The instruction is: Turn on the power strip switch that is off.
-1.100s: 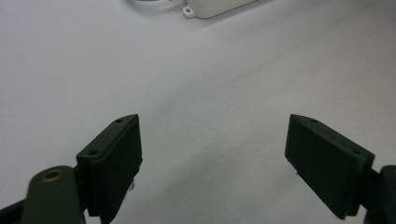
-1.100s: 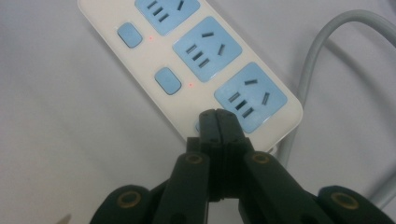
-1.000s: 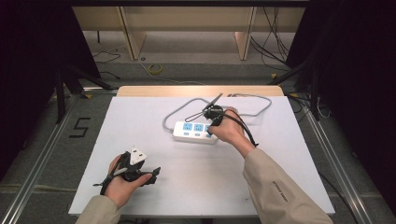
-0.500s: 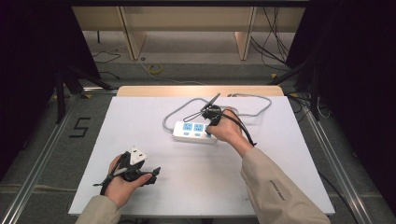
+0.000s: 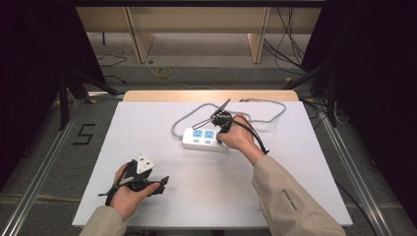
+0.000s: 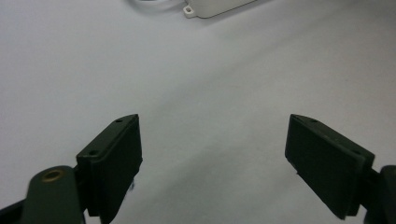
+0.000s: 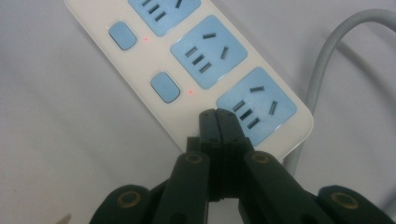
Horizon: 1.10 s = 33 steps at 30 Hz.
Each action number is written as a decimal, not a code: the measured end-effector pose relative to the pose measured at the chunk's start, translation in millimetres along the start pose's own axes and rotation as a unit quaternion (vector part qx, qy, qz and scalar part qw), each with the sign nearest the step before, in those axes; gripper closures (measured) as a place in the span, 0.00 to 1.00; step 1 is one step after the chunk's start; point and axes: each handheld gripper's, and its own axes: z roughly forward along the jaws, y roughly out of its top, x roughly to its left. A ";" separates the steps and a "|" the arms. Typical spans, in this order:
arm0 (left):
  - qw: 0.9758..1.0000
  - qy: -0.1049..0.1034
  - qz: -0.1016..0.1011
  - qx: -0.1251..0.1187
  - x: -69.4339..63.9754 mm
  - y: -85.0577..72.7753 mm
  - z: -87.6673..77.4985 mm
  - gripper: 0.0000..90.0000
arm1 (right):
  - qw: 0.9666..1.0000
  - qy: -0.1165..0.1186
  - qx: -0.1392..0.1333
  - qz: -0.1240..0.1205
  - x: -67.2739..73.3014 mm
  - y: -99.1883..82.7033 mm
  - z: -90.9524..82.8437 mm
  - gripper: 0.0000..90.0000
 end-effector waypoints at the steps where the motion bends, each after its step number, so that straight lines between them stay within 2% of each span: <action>1: 1.000 0.000 0.000 0.000 0.2 0.0 -0.1 0.21 | 1.000 0.000 -0.001 -0.002 -0.3 0.1 0.2 1.00; 18: 1.000 0.000 0.002 0.000 -0.2 -0.1 -0.4 0.20 | 1.000 -0.003 -0.001 0.001 0.5 -1.5 2.3 1.00; 33: 1.000 0.001 0.003 0.002 -0.8 -0.3 -0.3 0.20 | 1.000 -0.015 -0.002 0.002 2.6 -2.0 3.8 1.00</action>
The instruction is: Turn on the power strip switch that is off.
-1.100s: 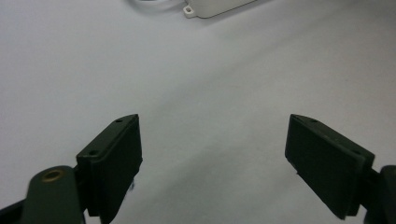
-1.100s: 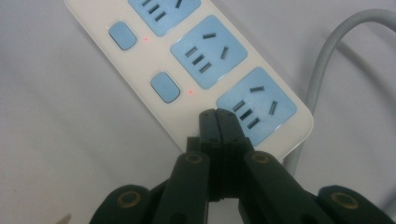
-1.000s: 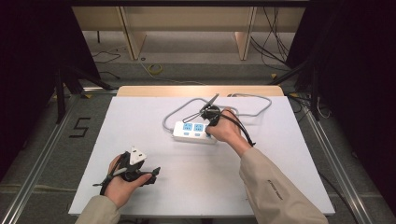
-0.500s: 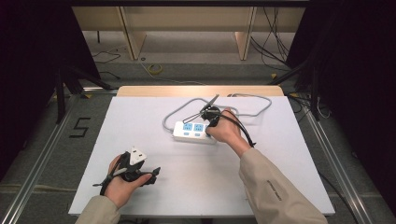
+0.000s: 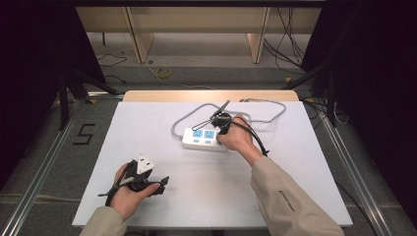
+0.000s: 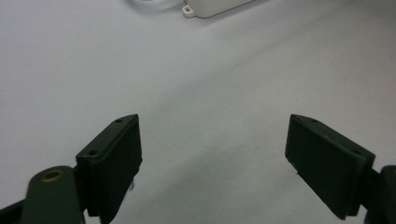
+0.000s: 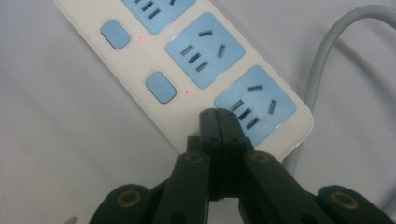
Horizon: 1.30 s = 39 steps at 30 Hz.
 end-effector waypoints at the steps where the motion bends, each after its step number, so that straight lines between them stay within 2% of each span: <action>1: 1.000 0.000 0.000 0.000 0.1 -0.1 0.1 0.20 | 1.000 -0.001 0.000 -0.001 0.2 0.0 0.0 1.00; 9: 1.000 0.000 0.001 0.001 -0.1 -0.2 0.1 0.21 | 1.000 -0.004 -0.003 0.000 0.7 -1.0 0.7 1.00; 16: 1.000 0.000 0.000 0.001 -0.2 -0.3 0.4 0.21 | 1.000 0.008 -0.010 0.010 -2.2 -3.2 0.4 1.00; 20: 1.000 -0.001 -0.002 0.000 -0.6 -0.7 1.0 0.21 | 1.000 0.010 -0.018 0.007 -3.6 -4.3 0.4 1.00; 24: 1.000 -0.001 0.001 0.002 0.5 -0.8 0.7 0.21 | 1.000 0.008 -0.010 0.004 -4.1 -3.9 -2.9 1.00; 35: 1.000 0.000 -0.001 0.003 0.2 -1.0 0.6 0.21 | 1.000 0.014 -0.022 0.004 -8.4 -15.5 -16.1 0.98; 39: 1.000 0.000 -0.001 0.003 0.1 -1.1 0.8 0.21 | 0.999 0.027 -0.019 0.010 -10.3 -23.1 -21.2 0.95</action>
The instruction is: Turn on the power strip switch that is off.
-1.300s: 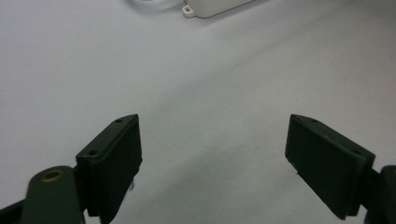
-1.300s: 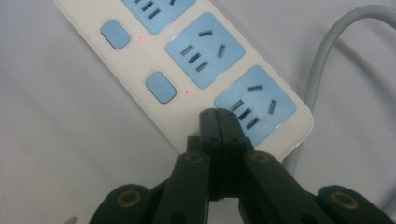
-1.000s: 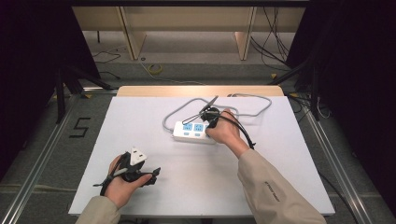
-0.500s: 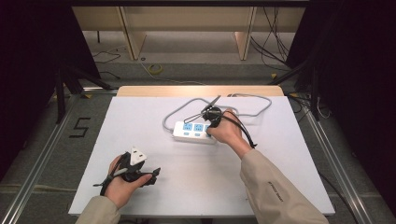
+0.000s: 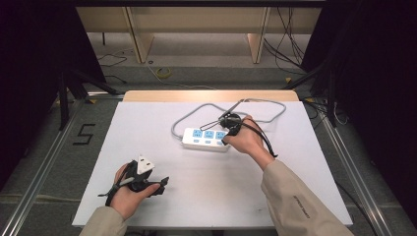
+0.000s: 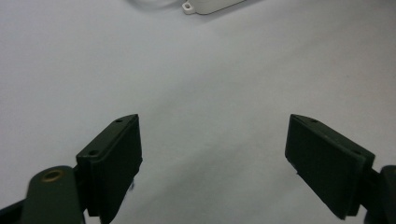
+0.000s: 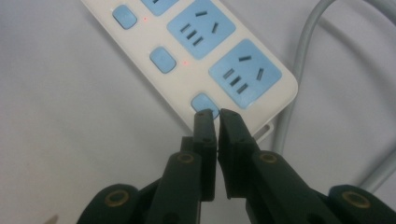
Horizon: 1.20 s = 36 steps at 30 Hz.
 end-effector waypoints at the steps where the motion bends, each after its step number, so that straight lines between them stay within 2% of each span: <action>1: 1.000 0.000 0.000 0.001 0.0 0.1 0.0 0.21 | 1.000 0.000 -0.002 0.001 -0.9 -2.0 -1.3 0.95; 19: 1.000 -0.001 0.001 0.002 -0.6 -0.8 1.0 0.21 | 1.000 0.001 0.000 0.000 -6.2 -45.8 -22.6 0.85; 25: 1.000 0.000 -0.002 0.002 -0.4 -1.2 1.3 0.21 | 1.000 0.003 -0.021 0.004 -11.6 -65.6 -29.1 0.81; 30: 1.000 0.000 -0.002 0.002 -0.4 -1.3 1.3 0.21 | 0.999 0.014 -0.048 0.005 -12.2 -81.3 -34.0 0.74; 36: 1.000 0.001 -0.002 0.002 -0.5 -1.5 1.5 0.21 | 0.998 0.025 -0.057 0.008 -12.3 -100.7 -35.7 0.68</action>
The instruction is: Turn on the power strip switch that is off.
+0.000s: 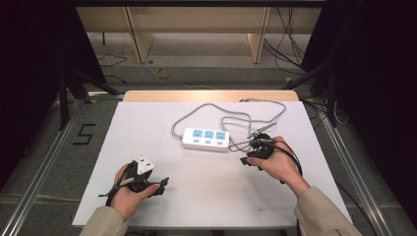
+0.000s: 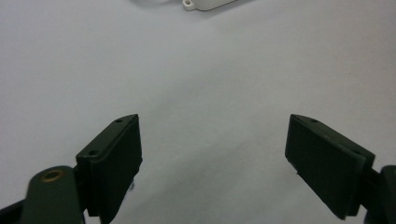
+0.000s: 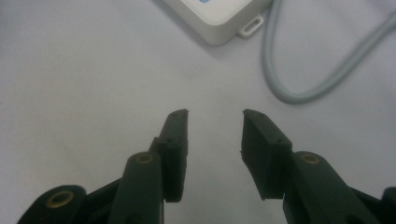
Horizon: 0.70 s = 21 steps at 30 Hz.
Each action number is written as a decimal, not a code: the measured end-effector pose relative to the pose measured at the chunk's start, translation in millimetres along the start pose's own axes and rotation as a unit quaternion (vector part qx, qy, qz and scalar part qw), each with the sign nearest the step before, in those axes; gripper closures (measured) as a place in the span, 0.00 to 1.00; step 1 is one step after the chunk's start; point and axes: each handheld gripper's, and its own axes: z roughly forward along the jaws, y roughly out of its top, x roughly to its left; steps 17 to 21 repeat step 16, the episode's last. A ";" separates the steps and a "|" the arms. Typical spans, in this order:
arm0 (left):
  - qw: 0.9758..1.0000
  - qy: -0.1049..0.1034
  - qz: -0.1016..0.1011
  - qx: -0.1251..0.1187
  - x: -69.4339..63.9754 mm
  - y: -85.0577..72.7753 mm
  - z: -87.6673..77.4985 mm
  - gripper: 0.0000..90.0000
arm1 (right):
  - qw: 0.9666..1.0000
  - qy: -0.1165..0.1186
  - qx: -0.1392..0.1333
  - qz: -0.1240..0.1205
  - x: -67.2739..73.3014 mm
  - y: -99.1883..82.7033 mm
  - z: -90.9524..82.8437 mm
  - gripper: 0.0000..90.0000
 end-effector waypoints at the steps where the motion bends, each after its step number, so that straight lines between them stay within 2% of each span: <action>1: 1.000 0.000 0.000 0.000 -0.1 0.0 0.0 0.20 | 1.000 0.000 -0.002 0.002 0.3 -2.8 -0.5 0.67; 8: 1.000 0.001 0.000 0.001 0.8 -0.3 -0.6 0.20 | 1.000 0.005 -0.010 0.000 3.3 -19.5 -4.5 0.64; 16: 1.000 0.002 -0.004 0.000 2.2 -1.3 1.1 0.20 | 0.999 0.009 -0.042 -0.008 11.7 -38.8 -9.1 0.59; 21: 1.000 0.002 -0.004 0.000 2.2 -1.3 1.1 0.20 | 0.999 0.009 -0.042 -0.008 11.7 -38.8 -9.1 0.59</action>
